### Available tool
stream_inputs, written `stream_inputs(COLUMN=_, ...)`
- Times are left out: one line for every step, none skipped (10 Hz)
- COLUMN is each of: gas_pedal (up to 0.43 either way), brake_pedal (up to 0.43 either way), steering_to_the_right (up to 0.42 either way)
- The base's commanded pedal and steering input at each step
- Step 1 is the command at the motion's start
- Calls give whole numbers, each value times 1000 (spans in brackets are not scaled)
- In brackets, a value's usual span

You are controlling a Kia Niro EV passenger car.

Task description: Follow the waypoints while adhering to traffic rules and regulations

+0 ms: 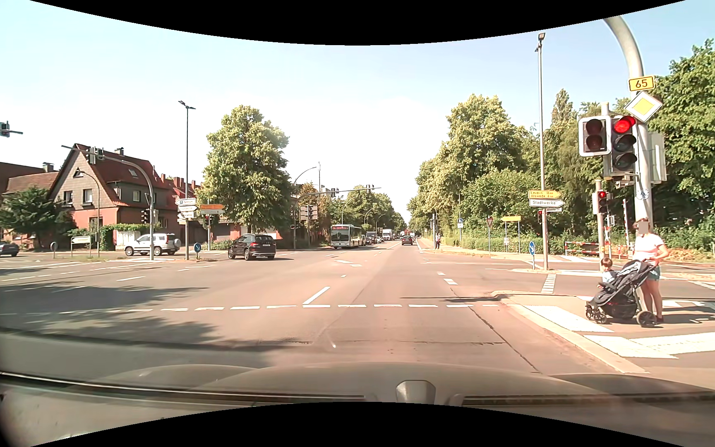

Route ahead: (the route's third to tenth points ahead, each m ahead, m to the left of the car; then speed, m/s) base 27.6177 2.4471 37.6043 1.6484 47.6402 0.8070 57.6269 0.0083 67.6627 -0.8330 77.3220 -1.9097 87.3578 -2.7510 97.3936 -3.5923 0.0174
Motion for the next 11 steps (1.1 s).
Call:
stream_inputs(gas_pedal=0, brake_pedal=256, steering_to_the_right=16)
stream_inputs(gas_pedal=0, brake_pedal=256, steering_to_the_right=16)
stream_inputs(gas_pedal=0, brake_pedal=256, steering_to_the_right=16)
stream_inputs(gas_pedal=0, brake_pedal=256, steering_to_the_right=16)
stream_inputs(gas_pedal=0, brake_pedal=256, steering_to_the_right=16)
stream_inputs(gas_pedal=0, brake_pedal=256, steering_to_the_right=16)
stream_inputs(gas_pedal=0, brake_pedal=256, steering_to_the_right=16)
stream_inputs(gas_pedal=0, brake_pedal=256, steering_to_the_right=16)
stream_inputs(gas_pedal=0, brake_pedal=256, steering_to_the_right=16)
stream_inputs(gas_pedal=0, brake_pedal=256, steering_to_the_right=16)
stream_inputs(gas_pedal=0, brake_pedal=256, steering_to_the_right=16)
